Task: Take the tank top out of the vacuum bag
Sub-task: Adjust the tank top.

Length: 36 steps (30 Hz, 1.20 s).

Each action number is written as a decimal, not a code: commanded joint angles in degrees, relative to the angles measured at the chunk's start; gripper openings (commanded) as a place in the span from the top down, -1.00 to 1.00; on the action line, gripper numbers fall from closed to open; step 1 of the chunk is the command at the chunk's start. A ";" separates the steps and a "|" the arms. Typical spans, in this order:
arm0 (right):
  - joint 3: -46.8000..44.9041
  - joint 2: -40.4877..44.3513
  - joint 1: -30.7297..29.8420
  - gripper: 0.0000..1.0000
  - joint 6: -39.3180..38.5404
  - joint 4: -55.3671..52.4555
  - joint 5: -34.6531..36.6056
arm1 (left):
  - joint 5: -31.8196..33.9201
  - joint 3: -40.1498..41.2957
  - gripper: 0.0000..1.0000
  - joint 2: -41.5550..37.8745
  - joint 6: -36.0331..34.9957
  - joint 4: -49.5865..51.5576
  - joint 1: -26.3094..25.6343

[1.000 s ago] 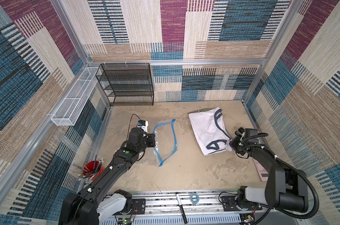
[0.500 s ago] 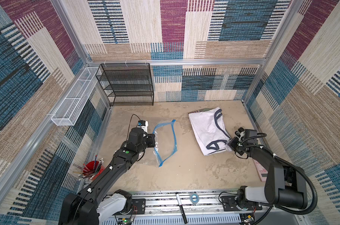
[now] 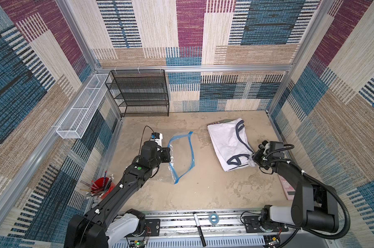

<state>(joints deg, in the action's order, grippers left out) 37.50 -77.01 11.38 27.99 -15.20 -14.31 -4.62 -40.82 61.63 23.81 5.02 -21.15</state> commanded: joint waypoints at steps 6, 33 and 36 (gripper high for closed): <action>-0.13 -2.91 0.03 0.45 -2.72 2.68 -2.19 | 0.74 -0.49 1.00 -0.01 -1.40 0.78 0.06; 8.10 9.30 -0.13 1.00 -3.60 -6.57 -3.92 | 1.42 1.52 1.00 -3.23 -1.49 0.44 0.05; 9.80 9.15 -0.12 1.00 -4.12 -10.01 -1.34 | 0.76 1.42 1.00 -2.41 -1.41 -0.21 0.06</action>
<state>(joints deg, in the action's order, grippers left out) 46.00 -68.07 11.29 24.18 -21.43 -19.14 -3.40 -39.44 58.74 23.79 5.80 -21.15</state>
